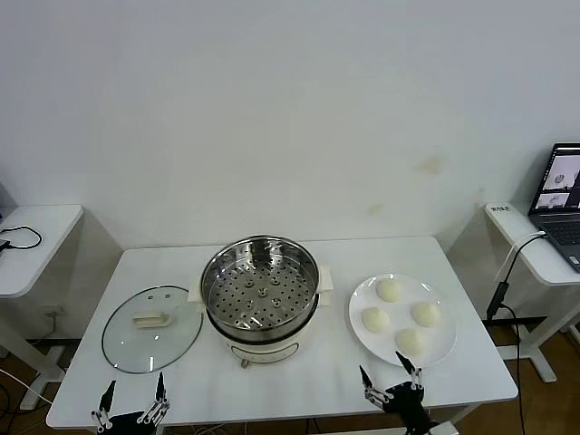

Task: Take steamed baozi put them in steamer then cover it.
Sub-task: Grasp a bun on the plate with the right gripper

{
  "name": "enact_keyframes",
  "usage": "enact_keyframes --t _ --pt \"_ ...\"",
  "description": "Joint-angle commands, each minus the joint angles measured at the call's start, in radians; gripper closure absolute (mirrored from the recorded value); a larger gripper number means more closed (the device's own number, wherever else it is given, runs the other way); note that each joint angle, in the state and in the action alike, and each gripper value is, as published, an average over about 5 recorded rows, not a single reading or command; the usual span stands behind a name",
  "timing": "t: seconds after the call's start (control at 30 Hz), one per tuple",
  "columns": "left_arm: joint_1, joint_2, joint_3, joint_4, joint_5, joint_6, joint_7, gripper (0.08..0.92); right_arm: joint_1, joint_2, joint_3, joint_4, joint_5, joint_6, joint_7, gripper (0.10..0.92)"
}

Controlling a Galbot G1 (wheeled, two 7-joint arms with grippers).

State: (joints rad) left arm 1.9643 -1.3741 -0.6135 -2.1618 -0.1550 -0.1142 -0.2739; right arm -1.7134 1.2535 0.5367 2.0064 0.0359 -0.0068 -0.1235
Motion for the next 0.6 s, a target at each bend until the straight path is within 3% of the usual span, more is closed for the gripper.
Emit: enact_keyframes --t 0.03,0.3,0.6 --pt "-0.009 0.002 0.000 -0.016 0.065 0.020 -0.008 0.177 0.146 -0.163 0.094 -0.028 -0.356 -0.009 -0.043 0.203" --pt "-0.022 -0.003 0.001 -0.031 0.116 0.010 0.009 0.177 0.313 -0.371 0.118 -0.082 -0.483 -0.061 -0.238 0.203" --pt "-0.038 -0.012 0.007 -0.034 0.157 0.011 0.020 0.177 0.689 -0.667 -0.121 -0.261 -0.432 -0.062 -0.541 0.203"
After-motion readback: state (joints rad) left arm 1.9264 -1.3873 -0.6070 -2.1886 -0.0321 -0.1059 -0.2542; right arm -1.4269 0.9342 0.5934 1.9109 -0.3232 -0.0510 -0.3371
